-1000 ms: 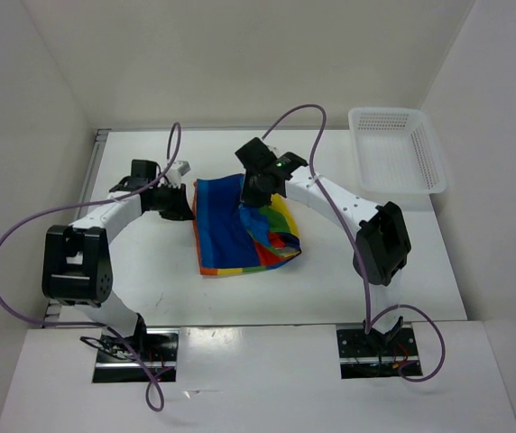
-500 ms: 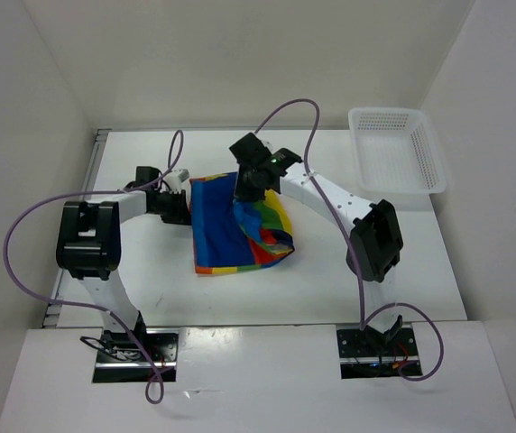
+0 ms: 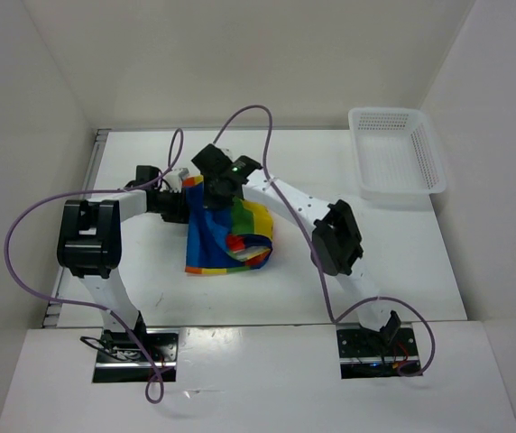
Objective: Fold and stack the shorts
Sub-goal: Fold the shorts
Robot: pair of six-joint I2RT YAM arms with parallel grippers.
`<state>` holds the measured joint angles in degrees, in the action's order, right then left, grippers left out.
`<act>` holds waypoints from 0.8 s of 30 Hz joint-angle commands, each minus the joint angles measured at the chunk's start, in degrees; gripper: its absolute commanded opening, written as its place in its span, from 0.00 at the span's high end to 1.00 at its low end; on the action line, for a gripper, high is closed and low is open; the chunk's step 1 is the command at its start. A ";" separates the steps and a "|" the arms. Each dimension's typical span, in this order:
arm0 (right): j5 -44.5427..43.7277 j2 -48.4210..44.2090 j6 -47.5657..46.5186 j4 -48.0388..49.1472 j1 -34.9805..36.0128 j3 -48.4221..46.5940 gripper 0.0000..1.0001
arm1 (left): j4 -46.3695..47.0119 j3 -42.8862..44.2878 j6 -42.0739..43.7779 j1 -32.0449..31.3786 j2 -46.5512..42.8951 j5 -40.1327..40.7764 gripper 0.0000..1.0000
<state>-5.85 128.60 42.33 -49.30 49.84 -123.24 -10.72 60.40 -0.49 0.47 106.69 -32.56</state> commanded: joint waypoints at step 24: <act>-8.65 -26.81 -2.42 12.56 -5.27 30.15 0.87 | -11.68 6.92 0.49 2.43 -12.46 9.34 0.38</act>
<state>-9.39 107.50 39.09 -39.55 47.51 -96.73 -19.31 63.11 -0.47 2.59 101.54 -26.92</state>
